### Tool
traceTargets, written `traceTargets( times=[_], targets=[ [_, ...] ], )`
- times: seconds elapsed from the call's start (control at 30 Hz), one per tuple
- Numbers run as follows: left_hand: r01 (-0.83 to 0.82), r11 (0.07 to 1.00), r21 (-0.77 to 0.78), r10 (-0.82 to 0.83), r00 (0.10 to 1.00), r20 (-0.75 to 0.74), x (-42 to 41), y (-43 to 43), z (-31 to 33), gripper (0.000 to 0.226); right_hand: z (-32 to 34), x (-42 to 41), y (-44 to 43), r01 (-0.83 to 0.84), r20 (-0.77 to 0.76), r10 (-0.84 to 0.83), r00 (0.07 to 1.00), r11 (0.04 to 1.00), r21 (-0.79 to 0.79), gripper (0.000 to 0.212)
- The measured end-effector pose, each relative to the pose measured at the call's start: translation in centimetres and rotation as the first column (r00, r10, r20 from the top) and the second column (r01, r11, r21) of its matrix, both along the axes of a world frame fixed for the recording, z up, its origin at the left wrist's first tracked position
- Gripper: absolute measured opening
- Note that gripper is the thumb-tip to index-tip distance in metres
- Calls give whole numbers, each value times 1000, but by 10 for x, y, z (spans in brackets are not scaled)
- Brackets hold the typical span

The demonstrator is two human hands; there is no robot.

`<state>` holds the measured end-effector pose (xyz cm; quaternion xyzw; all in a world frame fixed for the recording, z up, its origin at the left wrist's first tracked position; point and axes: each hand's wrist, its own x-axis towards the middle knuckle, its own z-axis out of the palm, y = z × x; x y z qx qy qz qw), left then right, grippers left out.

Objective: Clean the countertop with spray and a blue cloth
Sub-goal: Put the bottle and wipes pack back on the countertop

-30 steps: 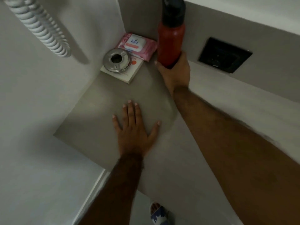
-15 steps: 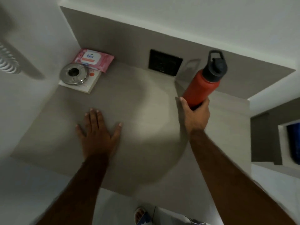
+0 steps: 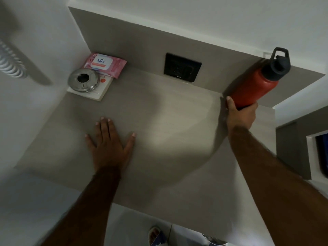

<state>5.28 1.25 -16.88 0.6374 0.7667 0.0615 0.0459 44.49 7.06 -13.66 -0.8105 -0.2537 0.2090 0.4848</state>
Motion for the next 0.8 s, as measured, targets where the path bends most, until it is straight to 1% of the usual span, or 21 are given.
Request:
traceTargets(
  times=[0.17,0.27,0.3,0.33,0.37,0.4,0.43,0.47,0.5,0.53,0.57,0.6,0.63,0.7,0.8],
  targets=[
    [-2,1000,14,2,1000,-13,-1,1,-3,93,-2,0,-4,-11,-37,12,999,999,39,93],
    [-2,1000,14,2,1000,-4,0,1,-3,92,0,-18,-19,118,-127,-107,986,990,82,105],
    [-2,1000,8,2,1000,-4,2,1,-2,92,-1,-30,-26,142,-115,-134,984,988,66,104],
    [4,1000,-6,-4,1000,-1,1,2,0,93,-2,-47,-33,118,-50,-116,992,992,43,95],
    [30,999,-18,-29,1000,5,-2,2,1,94,-4,-65,-40,45,61,-46,997,999,10,84],
    [78,997,-16,-78,997,8,-8,3,3,93,-5,-84,-44,-63,174,68,982,997,-33,76],
    [138,990,-6,-138,990,5,-19,4,4,92,-8,-102,-43,-187,269,206,941,978,-94,72],
    [188,982,7,-188,982,-8,-32,5,3,89,-11,-116,-39,-304,344,345,873,938,-169,71],
    [201,980,14,-200,979,-26,-47,6,2,87,-14,-131,-30,-403,407,469,784,883,-241,72],
    [154,988,14,-153,988,-29,-59,5,2,86,-16,-144,-19,-479,455,562,691,827,-295,73],
    [69,997,20,-69,997,-17,-66,6,1,87,-17,-156,-5,-529,480,625,616,779,-335,73],
    [-5,1000,22,5,1000,-7,-69,7,0,88,-18,-168,10,-562,487,666,565,743,-364,74],
    [-44,999,12,44,999,-2,-66,9,0,89,-16,-180,25,-588,485,698,528,712,-384,74],
    [-46,999,-5,46,999,-2,-64,9,1,89,-12,-208,55,-649,461,759,460,642,-409,75],
    [-33,999,5,33,999,-13,-65,11,1,90,4,-250,99,-743,412,829,378,537,-399,78]
  ],
)
